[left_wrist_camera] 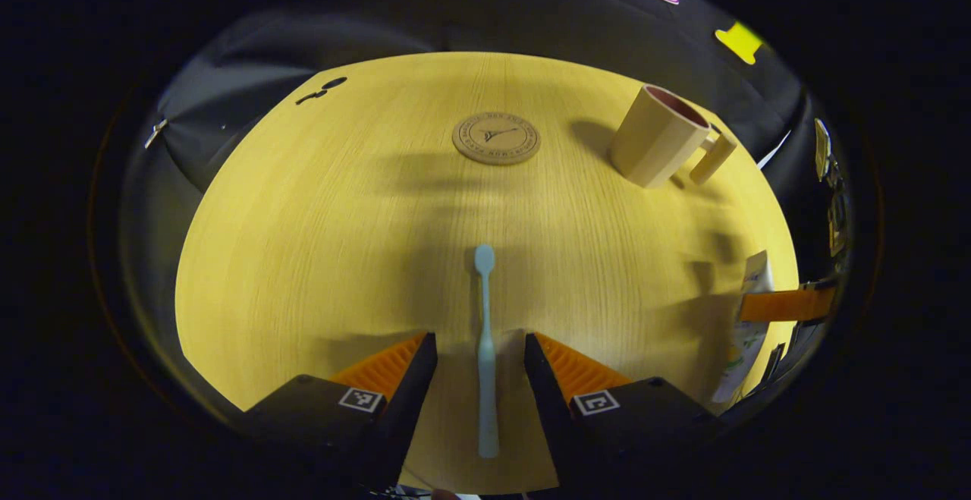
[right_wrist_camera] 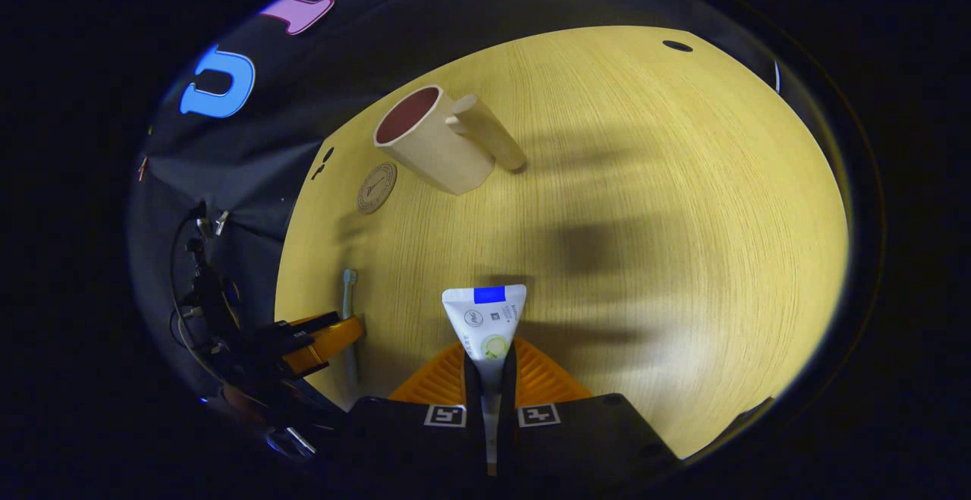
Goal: Put the toothbrush and toothpaste on the desktop into the cup, then pick up the cup and place it on the coaster on the desktop.
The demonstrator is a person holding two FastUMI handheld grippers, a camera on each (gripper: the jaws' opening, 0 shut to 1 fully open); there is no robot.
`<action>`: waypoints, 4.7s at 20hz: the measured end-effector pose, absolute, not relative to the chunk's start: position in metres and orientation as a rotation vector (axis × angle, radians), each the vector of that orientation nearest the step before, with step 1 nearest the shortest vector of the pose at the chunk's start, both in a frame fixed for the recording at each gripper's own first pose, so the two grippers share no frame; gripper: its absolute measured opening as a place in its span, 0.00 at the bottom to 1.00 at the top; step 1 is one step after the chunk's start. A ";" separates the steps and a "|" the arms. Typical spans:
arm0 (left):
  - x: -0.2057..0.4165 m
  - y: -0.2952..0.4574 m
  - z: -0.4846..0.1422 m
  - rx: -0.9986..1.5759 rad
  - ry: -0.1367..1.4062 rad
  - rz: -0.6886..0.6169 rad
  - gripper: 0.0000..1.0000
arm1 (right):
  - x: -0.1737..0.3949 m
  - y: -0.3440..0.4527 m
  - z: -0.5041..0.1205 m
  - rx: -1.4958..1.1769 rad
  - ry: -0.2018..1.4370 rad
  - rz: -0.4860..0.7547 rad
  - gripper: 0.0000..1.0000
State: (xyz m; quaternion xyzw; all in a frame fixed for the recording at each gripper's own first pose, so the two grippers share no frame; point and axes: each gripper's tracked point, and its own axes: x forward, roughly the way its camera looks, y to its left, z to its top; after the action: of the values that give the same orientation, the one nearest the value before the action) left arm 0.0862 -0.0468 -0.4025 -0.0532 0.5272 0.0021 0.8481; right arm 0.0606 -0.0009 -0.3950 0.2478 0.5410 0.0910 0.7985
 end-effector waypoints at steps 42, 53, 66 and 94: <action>0.134 -0.081 -0.232 -0.422 0.575 -0.124 0.06 | 0.198 -0.055 -0.191 0.520 0.512 0.271 0.10; 0.119 -0.093 -0.207 -0.446 0.450 -0.093 0.06 | 0.298 -0.023 -0.169 0.436 0.298 0.356 0.09; 0.111 -0.091 -0.208 -0.480 0.440 -0.015 0.06 | 0.315 -0.001 -0.273 0.306 0.439 0.363 0.10; 0.315 -0.136 -0.127 -0.642 0.000 -0.072 0.06 | 0.274 -0.037 -0.296 0.441 0.458 0.267 0.31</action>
State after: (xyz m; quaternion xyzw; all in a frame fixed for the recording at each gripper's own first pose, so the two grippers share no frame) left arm 0.3151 -0.1360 -0.1269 -0.3154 -0.0002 -0.0355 0.9483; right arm 0.2744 -0.0372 -0.2964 0.2159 0.2247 0.1310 0.9411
